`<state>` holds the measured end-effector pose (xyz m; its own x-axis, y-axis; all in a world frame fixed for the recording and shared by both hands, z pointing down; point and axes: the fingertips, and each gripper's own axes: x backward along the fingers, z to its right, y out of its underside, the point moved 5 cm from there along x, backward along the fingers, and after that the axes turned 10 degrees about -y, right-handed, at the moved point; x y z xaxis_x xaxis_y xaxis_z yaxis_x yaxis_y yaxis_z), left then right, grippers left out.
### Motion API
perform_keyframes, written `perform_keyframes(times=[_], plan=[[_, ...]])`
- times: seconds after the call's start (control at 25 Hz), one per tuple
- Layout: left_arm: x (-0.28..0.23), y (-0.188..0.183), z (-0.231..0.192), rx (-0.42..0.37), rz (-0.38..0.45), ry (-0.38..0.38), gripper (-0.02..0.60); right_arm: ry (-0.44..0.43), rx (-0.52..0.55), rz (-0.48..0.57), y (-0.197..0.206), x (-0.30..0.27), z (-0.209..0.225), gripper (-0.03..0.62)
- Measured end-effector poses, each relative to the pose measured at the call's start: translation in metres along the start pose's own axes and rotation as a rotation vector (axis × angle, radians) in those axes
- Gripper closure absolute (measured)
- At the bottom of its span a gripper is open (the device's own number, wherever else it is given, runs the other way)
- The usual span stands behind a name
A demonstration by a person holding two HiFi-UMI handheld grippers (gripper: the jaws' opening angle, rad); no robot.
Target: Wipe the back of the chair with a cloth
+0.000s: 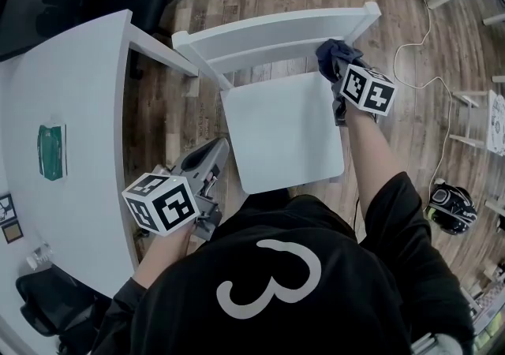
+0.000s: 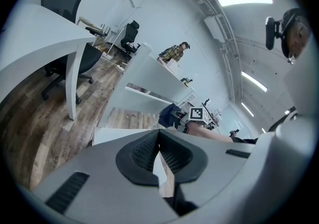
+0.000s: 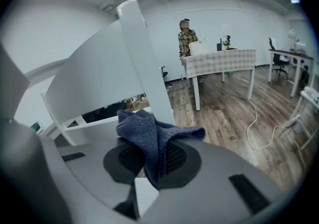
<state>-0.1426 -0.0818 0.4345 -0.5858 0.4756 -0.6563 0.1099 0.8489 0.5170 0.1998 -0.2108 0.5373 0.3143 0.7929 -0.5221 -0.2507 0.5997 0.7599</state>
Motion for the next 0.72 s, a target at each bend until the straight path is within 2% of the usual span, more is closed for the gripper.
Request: perform_keyframes(times=[0.12, 0.36, 0.52, 0.72], plan=[[0.005, 0.002, 0.005, -0.014, 0.01, 0.0, 0.568, -0.033, -0.053, 0.009, 0.003, 0.003, -0.003, 0.542], [0.021, 0.014, 0.021, -0.021, 0.049, -0.003, 0.568, -0.135, -0.068, 0.036, 0.004, 0.045, -0.019, 0.542], [0.032, 0.03, 0.04, -0.016, 0.089, 0.0, 0.568, -0.232, 0.015, 0.078, -0.001, 0.107, -0.053, 0.542], [0.061, 0.056, 0.095, -0.035, 0.153, 0.04, 0.568, -0.386, 0.126, 0.114, 0.0, 0.215, -0.101, 0.542]])
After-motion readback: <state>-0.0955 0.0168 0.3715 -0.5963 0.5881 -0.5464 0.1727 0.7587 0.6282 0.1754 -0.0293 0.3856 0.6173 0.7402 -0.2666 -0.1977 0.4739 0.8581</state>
